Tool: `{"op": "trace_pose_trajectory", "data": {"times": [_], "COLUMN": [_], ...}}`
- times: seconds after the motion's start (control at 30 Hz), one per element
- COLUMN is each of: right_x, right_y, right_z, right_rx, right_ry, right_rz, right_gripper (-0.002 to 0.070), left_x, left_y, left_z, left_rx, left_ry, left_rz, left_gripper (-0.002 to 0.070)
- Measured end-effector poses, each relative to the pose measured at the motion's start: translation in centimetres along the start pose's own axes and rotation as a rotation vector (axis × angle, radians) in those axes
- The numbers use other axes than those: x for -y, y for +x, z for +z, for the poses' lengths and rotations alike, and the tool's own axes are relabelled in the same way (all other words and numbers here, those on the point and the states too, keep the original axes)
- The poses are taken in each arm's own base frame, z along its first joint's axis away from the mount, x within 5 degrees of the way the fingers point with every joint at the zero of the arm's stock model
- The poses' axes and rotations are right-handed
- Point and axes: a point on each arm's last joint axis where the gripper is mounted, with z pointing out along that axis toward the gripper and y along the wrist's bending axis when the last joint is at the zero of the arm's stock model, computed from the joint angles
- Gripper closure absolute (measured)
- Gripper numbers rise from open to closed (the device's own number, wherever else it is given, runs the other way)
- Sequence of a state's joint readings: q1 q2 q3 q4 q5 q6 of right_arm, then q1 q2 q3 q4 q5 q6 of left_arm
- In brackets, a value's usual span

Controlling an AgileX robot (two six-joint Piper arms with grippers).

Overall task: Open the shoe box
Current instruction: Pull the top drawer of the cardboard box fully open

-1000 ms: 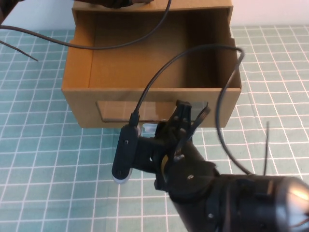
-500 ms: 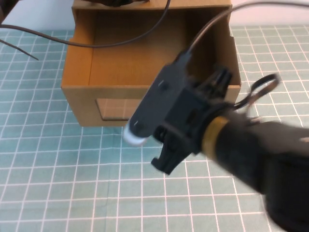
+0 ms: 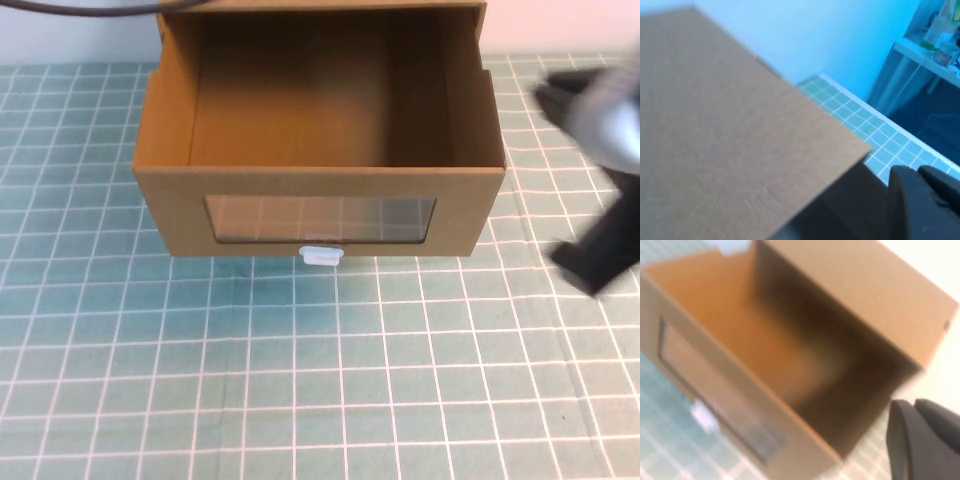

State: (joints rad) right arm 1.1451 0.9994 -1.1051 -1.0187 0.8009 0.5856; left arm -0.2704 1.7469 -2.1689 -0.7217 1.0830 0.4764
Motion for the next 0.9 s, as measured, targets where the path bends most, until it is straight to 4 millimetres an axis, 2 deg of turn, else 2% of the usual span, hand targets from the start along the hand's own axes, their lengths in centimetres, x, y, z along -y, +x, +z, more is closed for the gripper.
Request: {"op": "trace_pose_trajectory", "data": {"times": [0.1, 0.17, 0.23, 0.37, 0.6, 0.77, 0.9], "right_x": [1.1, 1.5, 1.9, 2.1, 1.7, 1.4, 1.3], "right_y": [1.1, 1.7, 2.2, 3.7, 5.5, 5.7, 5.7], "right_z": [-1.6, -2.6, -3.6, -4.7, -5.2, -5.3, -5.4], "right_rx": [-0.089, -0.133, -0.151, -0.16, -0.22, -0.238, -0.24], "right_ry": [-0.011, -0.037, -0.073, -0.109, -0.152, -0.19, -0.198], "right_rz": [-0.044, -0.065, -0.092, -0.117, -0.106, -0.076, -0.07], "right_gripper": [0.0686, 0.0687, 0.0687, 0.0687, 0.0689, 0.0689, 0.0689], "left_x": [2.7, 4.1, 5.5, 7.2, 9.7, 11.3, 12.2], "left_y": [-0.9, -0.9, -0.2, 2.1, 10.2, 15.8, 18.8], "left_z": [-4.2, -6.3, -8.2, -10.6, -13.7, -16.1, -17.8], "left_rx": [0.007, -0.012, -0.044, -0.104, -0.161, -0.024, 0.143], "left_ry": [-0.026, -0.033, -0.037, -0.052, -0.084, -0.169, -0.232], "left_rz": [0.081, 0.114, 0.132, 0.128, 0.053, 0.038, 0.036], "left_gripper": [0.068, 0.068, 0.068, 0.068, 0.068, 0.068, 0.068]}}
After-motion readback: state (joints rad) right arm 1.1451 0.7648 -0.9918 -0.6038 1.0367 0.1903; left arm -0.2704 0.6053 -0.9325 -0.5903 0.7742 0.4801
